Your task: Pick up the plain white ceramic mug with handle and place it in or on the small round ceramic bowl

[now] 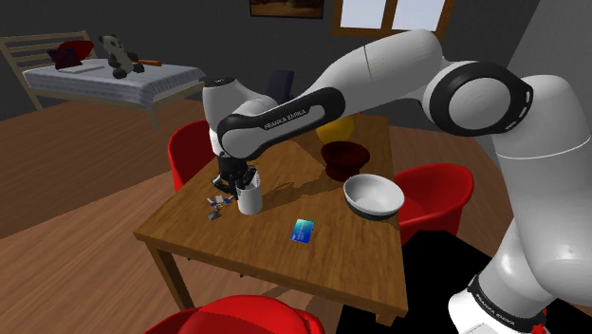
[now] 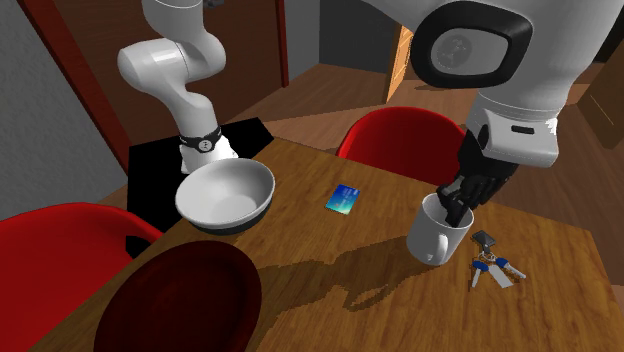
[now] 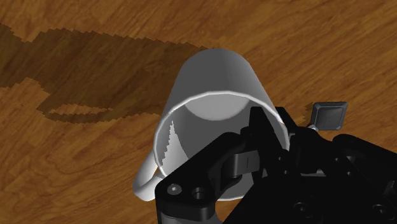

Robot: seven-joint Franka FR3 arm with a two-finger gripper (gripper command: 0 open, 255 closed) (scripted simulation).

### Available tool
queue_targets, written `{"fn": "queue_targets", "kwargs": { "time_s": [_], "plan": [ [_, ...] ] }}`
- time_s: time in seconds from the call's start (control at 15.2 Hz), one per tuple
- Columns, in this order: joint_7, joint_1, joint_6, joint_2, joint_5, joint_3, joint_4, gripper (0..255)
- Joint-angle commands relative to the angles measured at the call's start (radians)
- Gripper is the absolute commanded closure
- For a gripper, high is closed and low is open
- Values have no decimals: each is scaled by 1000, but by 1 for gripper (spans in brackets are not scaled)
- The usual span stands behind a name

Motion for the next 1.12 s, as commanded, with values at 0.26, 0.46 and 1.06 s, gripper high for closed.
{"fn": "queue_targets", "kwargs": {
  "time_s": [0.26, 0.46, 1.06],
  "plan": [
    [-3, 0, -21, -10, 4, 2, 12, 255],
    [-8, 0, -54, -22, 9, 5, 33, 255],
    [-21, 3, -159, -49, 21, 12, 112, 255]
  ]
}}
